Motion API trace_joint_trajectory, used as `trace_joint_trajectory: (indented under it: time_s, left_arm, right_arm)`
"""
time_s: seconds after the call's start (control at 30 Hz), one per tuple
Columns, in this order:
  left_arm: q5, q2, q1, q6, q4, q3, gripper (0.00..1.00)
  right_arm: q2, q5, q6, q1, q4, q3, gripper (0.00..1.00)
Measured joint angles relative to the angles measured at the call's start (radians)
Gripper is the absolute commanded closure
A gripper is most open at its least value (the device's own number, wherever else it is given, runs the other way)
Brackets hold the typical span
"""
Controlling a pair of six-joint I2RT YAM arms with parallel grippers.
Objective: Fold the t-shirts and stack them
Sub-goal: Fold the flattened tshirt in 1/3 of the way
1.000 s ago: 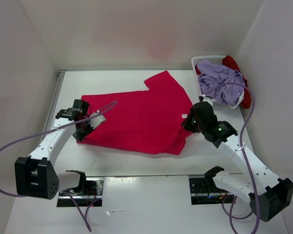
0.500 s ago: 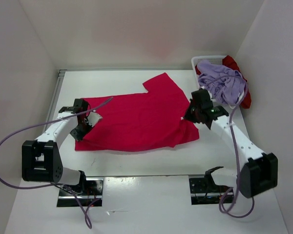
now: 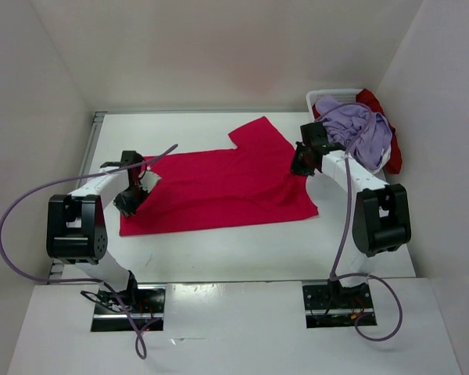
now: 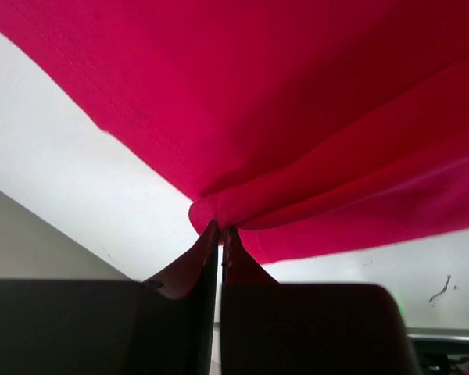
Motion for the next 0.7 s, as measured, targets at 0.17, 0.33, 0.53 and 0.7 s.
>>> trace_joint_trajectory:
  time_s: [0.17,0.33,0.53,0.7]
  left_arm:
    - [0.000,0.038,0.000,-0.024,0.021,0.035,0.85]
    - [-0.023,0.069,0.002,-0.048,0.025,0.060,0.55]
    - [-0.069,0.169,0.075,-0.076,0.029,0.226,0.48]
    - [-0.102,0.167,0.177,-0.074,0.042,0.251,0.40]
  right_arm:
    - [0.037,-0.002,-0.011,-0.001,0.000,0.047,0.85]
    - [0.114,-0.001,-0.034,-0.001,-0.004,0.140,0.43]
    - [0.140,0.038,-0.065,0.000,-0.022,0.257,0.43]
    - [-0.021,0.096,-0.059,0.000,-0.055,0.182,0.42]
